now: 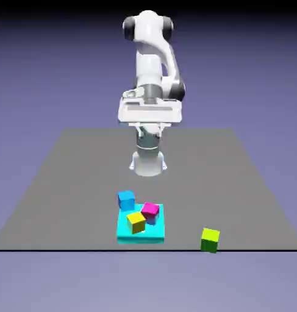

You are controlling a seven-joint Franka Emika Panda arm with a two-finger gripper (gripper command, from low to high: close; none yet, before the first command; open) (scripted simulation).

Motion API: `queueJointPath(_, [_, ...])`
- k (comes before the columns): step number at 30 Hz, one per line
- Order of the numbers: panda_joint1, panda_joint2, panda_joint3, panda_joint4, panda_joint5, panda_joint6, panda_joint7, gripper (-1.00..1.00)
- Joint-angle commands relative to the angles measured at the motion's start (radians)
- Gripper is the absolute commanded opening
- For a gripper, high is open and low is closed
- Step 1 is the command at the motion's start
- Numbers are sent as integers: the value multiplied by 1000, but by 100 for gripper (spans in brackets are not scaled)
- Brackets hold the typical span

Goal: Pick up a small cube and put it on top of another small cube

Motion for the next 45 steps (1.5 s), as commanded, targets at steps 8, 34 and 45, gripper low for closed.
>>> queueJointPath(8, [116, 277, -11, 156, -144, -60, 348, 0])
queueJointPath(34, [429, 1123, -105, 608, -530, -87, 1222, 0])
queueJointPath(45, [318, 864, -7, 470, -433, -208, 1096, -100])
